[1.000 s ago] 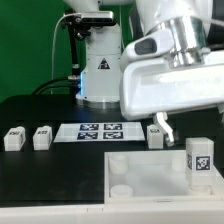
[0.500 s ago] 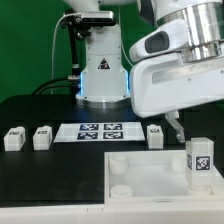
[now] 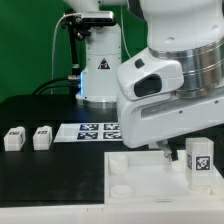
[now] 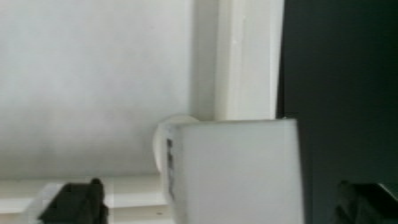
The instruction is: Assemble one leg
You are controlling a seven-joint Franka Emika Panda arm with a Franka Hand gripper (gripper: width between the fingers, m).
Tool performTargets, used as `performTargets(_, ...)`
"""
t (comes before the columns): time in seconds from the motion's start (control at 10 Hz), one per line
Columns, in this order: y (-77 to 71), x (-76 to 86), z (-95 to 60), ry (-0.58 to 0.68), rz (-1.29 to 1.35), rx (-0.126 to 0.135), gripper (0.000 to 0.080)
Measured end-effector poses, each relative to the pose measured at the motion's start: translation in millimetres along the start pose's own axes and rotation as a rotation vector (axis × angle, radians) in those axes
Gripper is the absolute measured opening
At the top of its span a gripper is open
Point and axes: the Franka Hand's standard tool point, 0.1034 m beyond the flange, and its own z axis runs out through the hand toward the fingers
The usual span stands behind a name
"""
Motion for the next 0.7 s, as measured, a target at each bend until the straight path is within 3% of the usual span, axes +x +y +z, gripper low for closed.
performTargets(0.2,-0.5,1.7,-0.2,0.009,0.0,-0.001,0.0649)
performTargets(0.3,-0.4,1.7,-0.2,0.009,0.002,-0.001,0.0556)
performTargets(0.4,-0.6,1.7,-0.1,0.009,0.032,-0.001,0.0556)
performTargets(0.5,-0.5,1.7,-0.2,0.009,0.044,0.0,0.0374)
performTargets(0.6,2.0,2.7,-1.2,0.014,0.1,-0.002,0.0304)
performTargets(0.7,1.8,2.8,-1.1,0.014,0.213,-0.001,0.0304)
